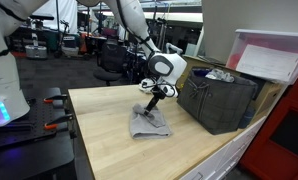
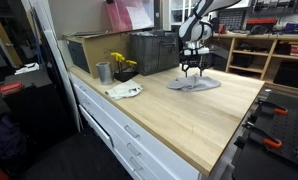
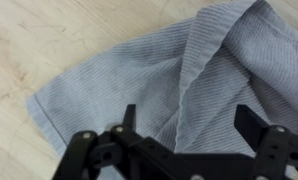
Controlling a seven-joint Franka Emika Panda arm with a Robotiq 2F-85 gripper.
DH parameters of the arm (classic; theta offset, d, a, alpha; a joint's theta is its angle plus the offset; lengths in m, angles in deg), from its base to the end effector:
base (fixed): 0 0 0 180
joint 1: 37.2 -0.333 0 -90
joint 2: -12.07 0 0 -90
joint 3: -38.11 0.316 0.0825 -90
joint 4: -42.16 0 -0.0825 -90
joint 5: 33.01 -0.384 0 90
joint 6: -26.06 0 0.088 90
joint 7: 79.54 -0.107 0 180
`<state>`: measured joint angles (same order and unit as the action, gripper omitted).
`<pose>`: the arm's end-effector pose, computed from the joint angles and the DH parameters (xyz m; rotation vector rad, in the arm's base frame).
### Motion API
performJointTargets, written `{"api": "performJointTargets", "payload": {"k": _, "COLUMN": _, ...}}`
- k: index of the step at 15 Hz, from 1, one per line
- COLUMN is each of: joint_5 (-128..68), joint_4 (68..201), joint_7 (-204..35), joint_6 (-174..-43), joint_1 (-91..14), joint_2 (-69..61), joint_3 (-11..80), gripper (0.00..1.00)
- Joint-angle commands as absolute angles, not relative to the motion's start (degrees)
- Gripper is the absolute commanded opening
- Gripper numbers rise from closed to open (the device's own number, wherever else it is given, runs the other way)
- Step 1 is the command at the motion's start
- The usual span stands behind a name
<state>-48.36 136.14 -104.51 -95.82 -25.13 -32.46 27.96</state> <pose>0.6123 -0.2271 0.1459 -2.6967 1.4110 0.4173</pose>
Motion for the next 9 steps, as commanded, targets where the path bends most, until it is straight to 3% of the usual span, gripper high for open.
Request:
{"api": "performJointTargets", "payload": {"k": 1, "joint_5": -51.1, "joint_4": 135.4, "joint_7": -107.6, "joint_6": -96.6, "joint_1": -24.5, "joint_2": -33.8, "joint_3": 27.5, "gripper": 0.83}}
{"api": "performJointTargets", "payload": {"k": 9, "joint_5": -51.2, "joint_4": 135.7, "joint_7": -107.8, "joint_6": -100.4, "joint_1": -24.5, "joint_2": -32.7, "joint_3": 26.7, "gripper": 0.19}}
